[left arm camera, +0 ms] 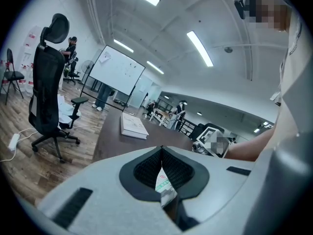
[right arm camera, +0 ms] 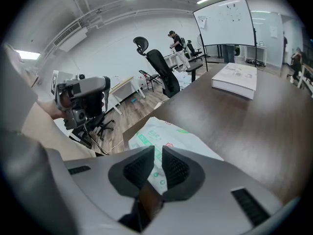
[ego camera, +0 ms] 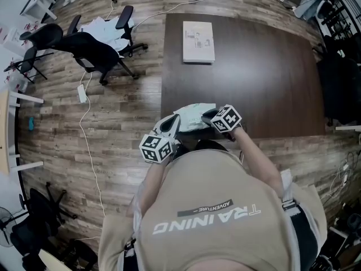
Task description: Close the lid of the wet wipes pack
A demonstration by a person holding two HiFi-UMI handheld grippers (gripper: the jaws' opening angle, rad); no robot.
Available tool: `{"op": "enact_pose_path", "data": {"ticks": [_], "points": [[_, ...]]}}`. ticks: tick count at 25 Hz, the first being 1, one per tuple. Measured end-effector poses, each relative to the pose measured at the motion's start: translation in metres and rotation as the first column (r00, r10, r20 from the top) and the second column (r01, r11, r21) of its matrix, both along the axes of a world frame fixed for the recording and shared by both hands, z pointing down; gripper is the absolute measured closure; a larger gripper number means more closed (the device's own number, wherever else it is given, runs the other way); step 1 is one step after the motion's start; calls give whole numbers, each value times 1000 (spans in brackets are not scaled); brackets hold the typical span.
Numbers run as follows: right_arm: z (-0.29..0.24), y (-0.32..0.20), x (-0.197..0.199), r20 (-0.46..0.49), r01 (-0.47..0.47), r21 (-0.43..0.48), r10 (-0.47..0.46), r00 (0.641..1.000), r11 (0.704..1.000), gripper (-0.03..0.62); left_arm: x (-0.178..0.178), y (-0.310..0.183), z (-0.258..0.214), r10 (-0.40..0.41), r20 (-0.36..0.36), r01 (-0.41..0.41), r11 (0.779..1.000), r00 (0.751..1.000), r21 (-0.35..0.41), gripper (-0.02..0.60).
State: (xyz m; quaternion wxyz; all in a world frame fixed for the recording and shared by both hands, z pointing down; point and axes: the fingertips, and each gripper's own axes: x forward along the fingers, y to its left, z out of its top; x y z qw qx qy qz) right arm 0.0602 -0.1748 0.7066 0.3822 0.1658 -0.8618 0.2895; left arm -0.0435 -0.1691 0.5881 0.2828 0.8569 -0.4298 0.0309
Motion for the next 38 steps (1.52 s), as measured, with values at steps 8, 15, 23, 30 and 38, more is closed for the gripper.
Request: {"op": "enact_pose_path", "data": {"ticks": [8, 15, 23, 30, 38], "points": [[-23, -10, -18, 36, 54, 32, -55, 998, 998, 553, 7, -11, -1, 3, -12, -3, 1000, 1000, 4, 572], [-18, 0, -32, 14, 100, 27, -101, 995, 995, 572, 5, -12, 1, 8, -4, -8, 1000, 1000, 1, 572], [3, 7, -37, -44, 138, 31, -137, 990, 990, 576, 2, -18, 14, 11, -8, -11, 1000, 1000, -27, 572], [14, 10, -35, -71, 128, 20, -126, 989, 992, 576, 6, -22, 23, 30, -6, -30, 999, 1000, -42, 572], [20, 7, -35, -90, 105, 29, -102, 991, 994, 579, 18, -27, 34, 80, -17, -81, 995, 997, -59, 572]]}}
